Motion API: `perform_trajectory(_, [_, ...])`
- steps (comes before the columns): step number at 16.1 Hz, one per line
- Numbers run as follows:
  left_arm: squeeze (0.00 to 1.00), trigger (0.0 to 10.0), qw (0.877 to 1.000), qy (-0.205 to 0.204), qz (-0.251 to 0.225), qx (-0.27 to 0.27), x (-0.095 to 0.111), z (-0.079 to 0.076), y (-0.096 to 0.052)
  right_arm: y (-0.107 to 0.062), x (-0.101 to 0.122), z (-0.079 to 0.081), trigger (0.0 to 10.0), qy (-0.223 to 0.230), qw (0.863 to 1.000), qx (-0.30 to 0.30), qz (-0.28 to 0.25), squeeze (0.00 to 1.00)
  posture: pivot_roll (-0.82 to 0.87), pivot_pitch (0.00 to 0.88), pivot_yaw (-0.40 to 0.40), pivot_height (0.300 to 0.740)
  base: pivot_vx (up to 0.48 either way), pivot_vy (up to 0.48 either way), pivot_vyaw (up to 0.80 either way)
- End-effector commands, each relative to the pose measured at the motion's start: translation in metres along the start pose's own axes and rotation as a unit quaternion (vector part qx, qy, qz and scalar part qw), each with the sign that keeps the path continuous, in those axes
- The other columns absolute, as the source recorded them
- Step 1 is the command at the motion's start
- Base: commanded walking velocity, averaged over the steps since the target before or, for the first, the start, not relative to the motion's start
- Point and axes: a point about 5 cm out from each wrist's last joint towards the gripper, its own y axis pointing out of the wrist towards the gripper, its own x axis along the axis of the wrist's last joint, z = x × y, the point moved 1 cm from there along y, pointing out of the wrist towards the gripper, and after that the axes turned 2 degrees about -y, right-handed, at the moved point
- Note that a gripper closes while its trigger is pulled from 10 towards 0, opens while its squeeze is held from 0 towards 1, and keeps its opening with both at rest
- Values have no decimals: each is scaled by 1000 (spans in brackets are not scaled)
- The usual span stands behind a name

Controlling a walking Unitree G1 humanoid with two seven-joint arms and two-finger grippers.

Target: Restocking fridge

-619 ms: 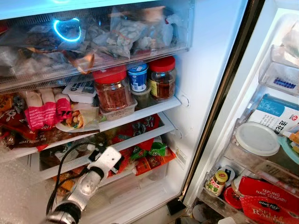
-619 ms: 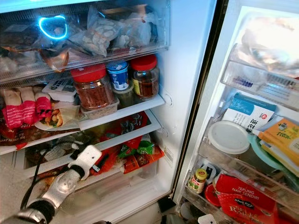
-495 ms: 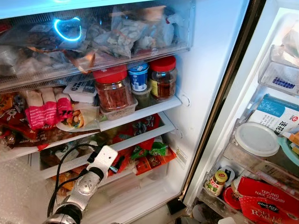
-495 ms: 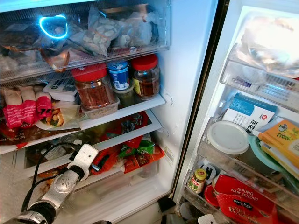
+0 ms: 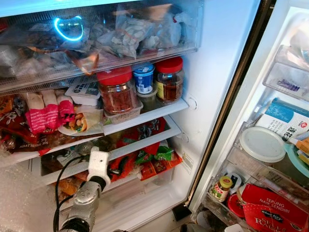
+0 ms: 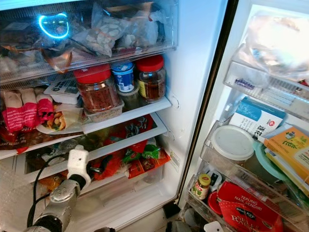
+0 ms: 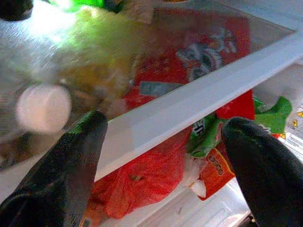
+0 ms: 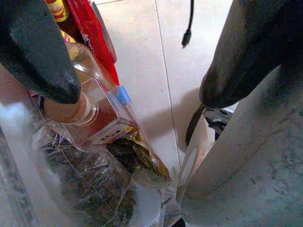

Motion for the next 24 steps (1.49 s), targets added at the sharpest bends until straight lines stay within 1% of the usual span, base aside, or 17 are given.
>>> perform_trajectory(1, [0,10000,1000,-17,7,3,-3,0,-1,1,-1,9,10000,-5,1000,21,4,0,-74,0,-11,643,0,0,0])
perform_trajectory(3, [0,10000,1000,-25,7,5,-1,1,1,1,-1,9,10000,-5,1000,21,4,0,-81,0,-11,643,0,0,0])
perform_trajectory(4, [0,10000,1000,-19,11,14,0,6,1,1,-1,9,10000,-5,1000,20,3,0,-79,0,-13,643,0,0,0])
perform_trajectory(5, [0,10000,1000,-10,15,26,2,14,1,1,0,8,10000,-6,1000,20,3,0,-77,0,-15,643,0,0,0])
perform_trajectory(6, [0,10000,999,0,21,30,3,18,2,1,0,8,10000,-7,1000,20,4,0,-75,0,-16,643,0,0,0])
perform_trajectory(7, [0,10000,999,6,25,30,3,19,2,1,0,8,10000,-7,1000,20,4,0,-73,0,-17,643,0,0,0])
perform_trajectory(8, [0,10000,998,19,39,34,2,22,3,1,0,8,10000,-8,1000,20,4,0,-74,0,-17,643,0,0,0])
perform_trajectory(9, [0,10000,998,20,43,37,4,24,5,1,0,8,10000,-8,1000,20,4,0,-78,0,-16,643,0,0,0])
perform_trajectory(13, [0,10000,997,40,32,62,23,35,14,1,-1,8,10000,-7,1000,19,4,0,-87,0,-15,643,0,0,0])
perform_trajectory(15, [0,10000,998,38,22,48,26,31,17,1,-1,8,10000,-6,1000,18,4,0,-87,0,-15,643,0,0,0])
perform_trajectory(18, [0,10000,999,32,3,20,25,17,17,1,-1,8,10000,-7,1000,20,4,0,-80,0,-15,643,0,0,0])
perform_trajectory(19, [0,10000,999,37,1,7,23,11,16,1,-1,8,10000,-7,1000,20,4,0,-79,0,-14,643,0,0,0])
perform_trajectory(21, [0,10000,999,44,-9,-23,16,-4,11,1,-1,9,10000,-7,1000,20,4,0,-78,0,-11,643,0,0,0])
perform_trajectory(22, [0,10000,999,44,-10,-24,16,-5,10,1,-1,9,10000,-7,1000,20,4,0,-78,0,-11,643,0,0,0])
perform_trajectory(23, [0,10000,998,42,-22,-28,15,-9,7,1,-1,9,10000,-7,1000,20,4,0,-76,0,-7,643,0,0,0])
perform_trajectory(24, [0,10000,998,43,-38,-31,14,-12,2,1,-1,9,10000,-7,1000,20,5,0,-76,0,-7,643,0,0,0])
